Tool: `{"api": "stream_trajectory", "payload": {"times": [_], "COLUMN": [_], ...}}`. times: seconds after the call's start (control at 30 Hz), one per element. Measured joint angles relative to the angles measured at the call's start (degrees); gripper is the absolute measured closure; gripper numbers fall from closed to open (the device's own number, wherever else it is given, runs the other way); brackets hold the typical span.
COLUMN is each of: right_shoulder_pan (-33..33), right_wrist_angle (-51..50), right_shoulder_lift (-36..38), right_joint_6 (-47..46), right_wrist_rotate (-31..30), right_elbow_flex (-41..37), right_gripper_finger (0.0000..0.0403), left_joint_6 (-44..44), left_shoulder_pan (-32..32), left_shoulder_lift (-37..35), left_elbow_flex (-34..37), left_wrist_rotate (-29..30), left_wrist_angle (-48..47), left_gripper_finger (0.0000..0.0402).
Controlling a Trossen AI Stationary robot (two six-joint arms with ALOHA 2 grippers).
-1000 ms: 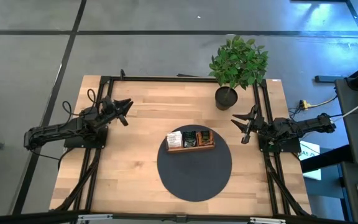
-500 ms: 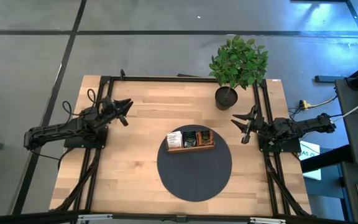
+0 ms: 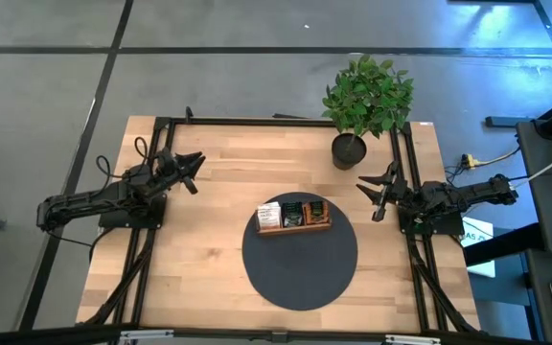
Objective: Pick & Place Tea
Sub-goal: Return to Home Position
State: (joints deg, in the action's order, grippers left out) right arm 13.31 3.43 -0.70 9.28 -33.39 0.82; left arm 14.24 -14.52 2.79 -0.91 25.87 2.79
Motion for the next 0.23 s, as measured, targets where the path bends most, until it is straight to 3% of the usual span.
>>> {"api": "stream_trajectory", "payload": {"times": [0.23], "right_shoulder_pan": [0.0], "right_wrist_angle": [-0.01], "right_shoulder_lift": [-0.01], "right_joint_6": [0.0], "right_wrist_rotate": [0.0], "right_elbow_flex": [0.0], "right_gripper_finger": [0.0291], "left_joint_6": [0.0], "left_shoulder_pan": [-0.01], "left_shoulder_lift": [0.0], "left_elbow_flex": [0.0], "left_wrist_rotate": [-0.02], "left_wrist_angle": [0.0], "left_gripper_finger": [0.0307]}}
